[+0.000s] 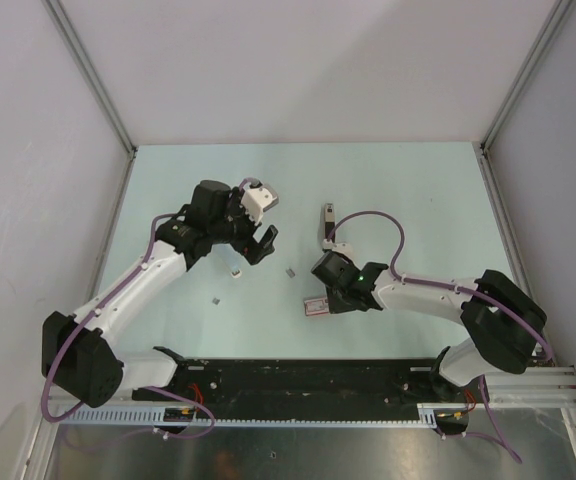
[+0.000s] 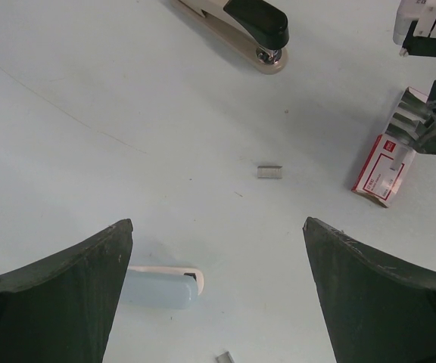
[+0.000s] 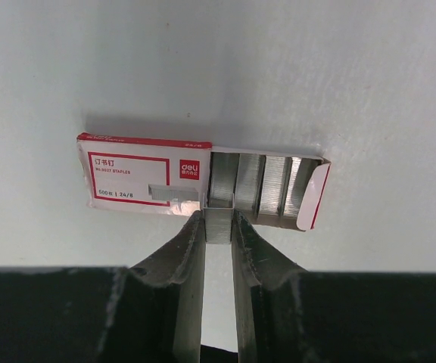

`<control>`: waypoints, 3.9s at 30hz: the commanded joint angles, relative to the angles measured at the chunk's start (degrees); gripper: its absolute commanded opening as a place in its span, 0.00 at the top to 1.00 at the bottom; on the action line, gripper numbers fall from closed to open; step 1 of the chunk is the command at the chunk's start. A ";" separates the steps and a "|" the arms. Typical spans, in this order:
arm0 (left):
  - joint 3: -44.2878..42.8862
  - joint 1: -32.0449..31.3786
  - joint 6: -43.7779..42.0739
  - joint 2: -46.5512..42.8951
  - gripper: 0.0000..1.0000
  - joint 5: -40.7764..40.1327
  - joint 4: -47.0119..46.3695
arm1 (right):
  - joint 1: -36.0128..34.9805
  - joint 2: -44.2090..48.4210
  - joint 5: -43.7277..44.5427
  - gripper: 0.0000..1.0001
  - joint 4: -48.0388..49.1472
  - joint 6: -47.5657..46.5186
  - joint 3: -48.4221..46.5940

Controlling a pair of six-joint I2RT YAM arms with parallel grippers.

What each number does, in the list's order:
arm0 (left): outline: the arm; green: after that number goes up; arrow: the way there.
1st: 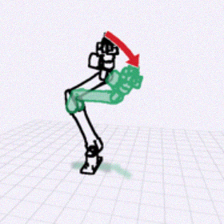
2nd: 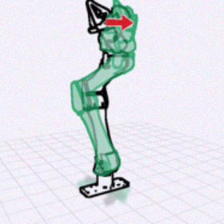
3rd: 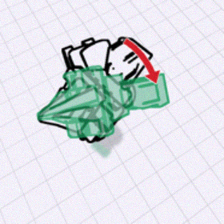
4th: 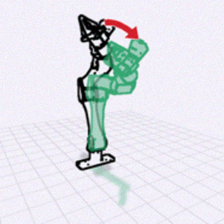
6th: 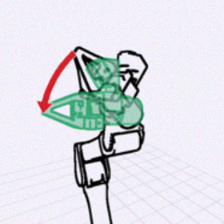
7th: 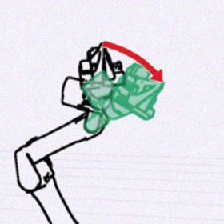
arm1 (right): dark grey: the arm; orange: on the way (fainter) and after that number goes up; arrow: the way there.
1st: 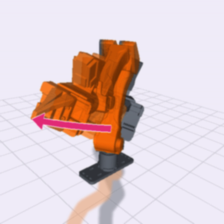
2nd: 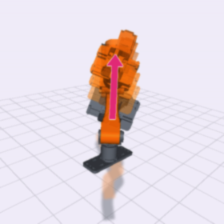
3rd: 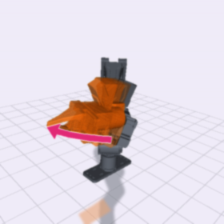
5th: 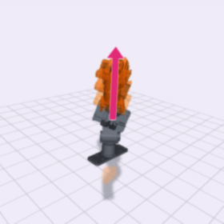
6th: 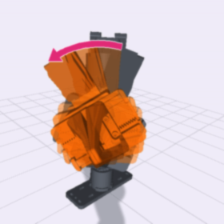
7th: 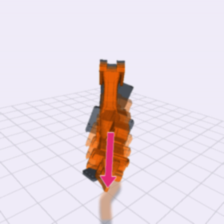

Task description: Unload the staples from the stapler

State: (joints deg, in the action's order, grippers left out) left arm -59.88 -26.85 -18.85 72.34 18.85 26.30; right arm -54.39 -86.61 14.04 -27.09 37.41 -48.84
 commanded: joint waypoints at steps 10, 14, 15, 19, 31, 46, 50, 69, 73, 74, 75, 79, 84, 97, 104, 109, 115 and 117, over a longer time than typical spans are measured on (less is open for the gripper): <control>0.40 0.39 1.21 -1.27 0.01 2.27 -0.52 | 1.23 -0.48 -1.43 0.87 1.33 -1.45 0.06; 0.27 0.37 1.23 -1.31 0.01 2.50 -0.47 | 1.17 -0.50 -1.59 0.87 1.27 -1.35 0.14; 0.19 0.34 1.25 -1.27 0.01 2.46 -0.51 | 1.10 -0.45 -1.57 0.86 1.26 -1.32 0.15; 0.26 0.39 1.04 -1.45 0.01 2.81 -0.33 | 0.90 -0.34 -1.61 0.83 1.14 -1.03 0.15; -0.36 0.40 0.93 -1.82 0.01 3.42 0.31 | 1.63 -0.72 -3.19 0.77 1.16 -1.03 0.16; -0.62 0.35 0.75 -1.69 0.01 3.91 0.82 | 1.60 0.35 -2.20 0.69 0.92 -0.09 0.24; -0.59 0.39 0.77 -1.77 0.01 3.79 0.82 | 1.88 1.19 -1.73 0.71 0.97 -0.14 0.24; -0.30 0.40 0.90 -1.76 0.01 4.15 0.80 | 1.41 2.92 0.54 0.97 0.58 0.20 0.28; -0.32 0.35 0.92 -1.76 0.01 4.33 0.85 | 1.31 3.94 1.11 0.98 0.92 0.42 0.99; -0.32 0.37 0.92 -1.76 0.01 4.39 0.85 | 1.35 3.88 1.09 0.98 1.00 0.45 1.05; -0.28 0.39 0.92 -1.76 0.00 4.41 0.85 | 1.33 3.67 0.95 0.98 1.08 0.37 1.08; -0.20 0.37 0.88 -1.75 0.01 4.38 0.81 | 1.61 2.86 0.19 0.97 1.32 0.00 1.11; -0.20 0.40 0.85 -1.68 0.01 4.43 0.85 | 1.89 2.20 -0.69 0.96 1.45 -0.41 1.12; -0.04 0.39 0.89 -1.86 0.01 4.32 0.89 | 1.95 1.90 -1.16 0.94 1.39 -0.55 1.16; 0.05 0.40 0.84 -1.85 0.00 4.51 0.80 | 1.43 3.49 -0.46 0.94 1.23 0.26 1.70; 0.15 0.40 0.80 -1.93 0.00 4.56 0.83 | 1.44 4.94 -0.49 0.94 1.36 0.67 3.02; 0.00 0.40 0.88 -1.87 0.01 4.77 0.89 | 1.15 5.89 -0.56 0.94 1.76 0.43 3.45; 0.02 0.40 0.91 -1.94 0.00 4.81 0.91 | 1.24 5.74 -0.90 0.94 2.06 0.13 3.48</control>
State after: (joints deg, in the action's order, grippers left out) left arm -59.72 -26.83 -18.87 72.31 21.50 27.38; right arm -52.82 -82.70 12.60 -26.02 37.47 -45.71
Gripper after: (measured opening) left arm 0.994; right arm 0.187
